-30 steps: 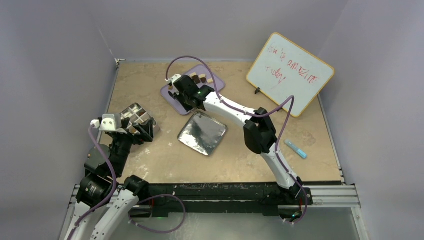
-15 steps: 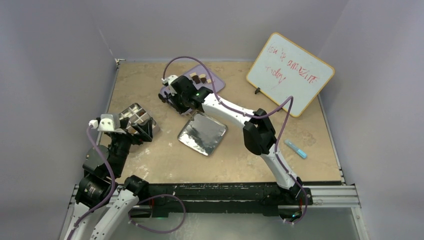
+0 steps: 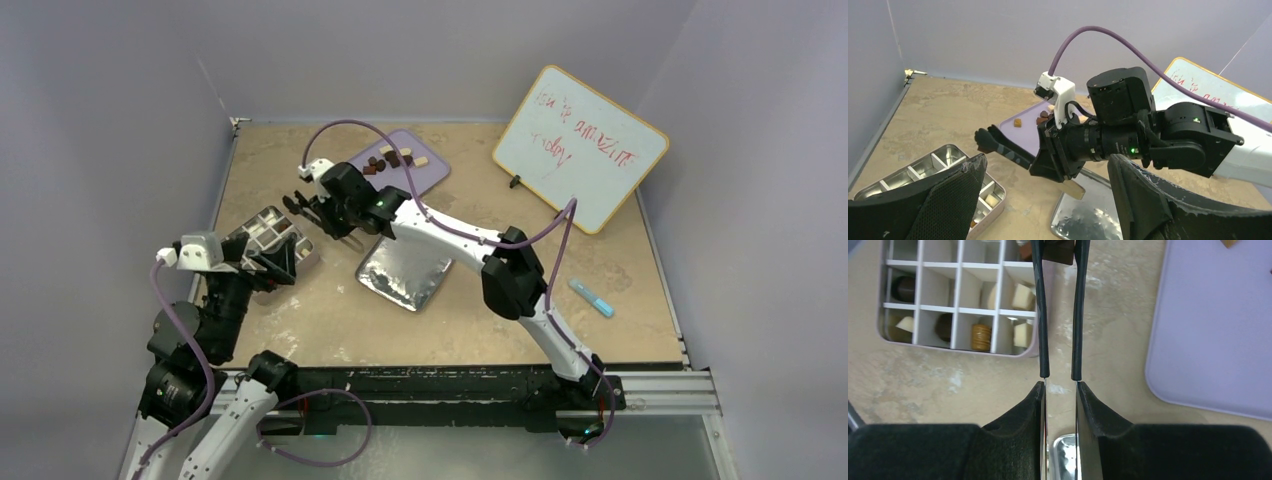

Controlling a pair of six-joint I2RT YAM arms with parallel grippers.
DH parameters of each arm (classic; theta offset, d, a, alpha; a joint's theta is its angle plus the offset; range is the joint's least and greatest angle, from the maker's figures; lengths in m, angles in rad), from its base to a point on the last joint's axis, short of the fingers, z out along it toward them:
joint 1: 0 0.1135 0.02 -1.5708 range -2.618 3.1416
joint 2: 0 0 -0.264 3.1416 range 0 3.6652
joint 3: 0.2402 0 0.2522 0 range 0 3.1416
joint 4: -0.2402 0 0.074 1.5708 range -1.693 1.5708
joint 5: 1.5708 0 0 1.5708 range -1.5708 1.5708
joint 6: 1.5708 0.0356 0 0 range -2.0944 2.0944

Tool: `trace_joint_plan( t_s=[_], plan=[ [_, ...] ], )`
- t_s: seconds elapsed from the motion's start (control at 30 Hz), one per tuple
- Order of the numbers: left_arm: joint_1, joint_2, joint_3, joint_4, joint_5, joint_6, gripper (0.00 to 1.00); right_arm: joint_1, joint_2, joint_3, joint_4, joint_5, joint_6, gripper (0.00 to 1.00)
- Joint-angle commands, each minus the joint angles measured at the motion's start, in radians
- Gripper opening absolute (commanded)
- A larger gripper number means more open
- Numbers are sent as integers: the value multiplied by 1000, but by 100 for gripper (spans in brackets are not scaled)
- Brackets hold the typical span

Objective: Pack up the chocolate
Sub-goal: Place the fake chocolate in the packing box.

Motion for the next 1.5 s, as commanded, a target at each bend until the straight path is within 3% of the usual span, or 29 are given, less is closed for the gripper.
trace_joint_plan(
  t_s=[0.0,0.8,1.17,1.47],
  plan=[
    [4,-11,39,11,7,-23,89,33,-56,53,63,-23,30,24],
    [4,-35,55,-13,-10,-41,88,83,88,130,88,-77,60,27],
    [4,-35,45,-6,-12,-41,88,83,113,155,92,-72,48,39],
    [4,-33,44,-11,-9,-44,88,83,90,152,85,-72,40,40]
  ],
)
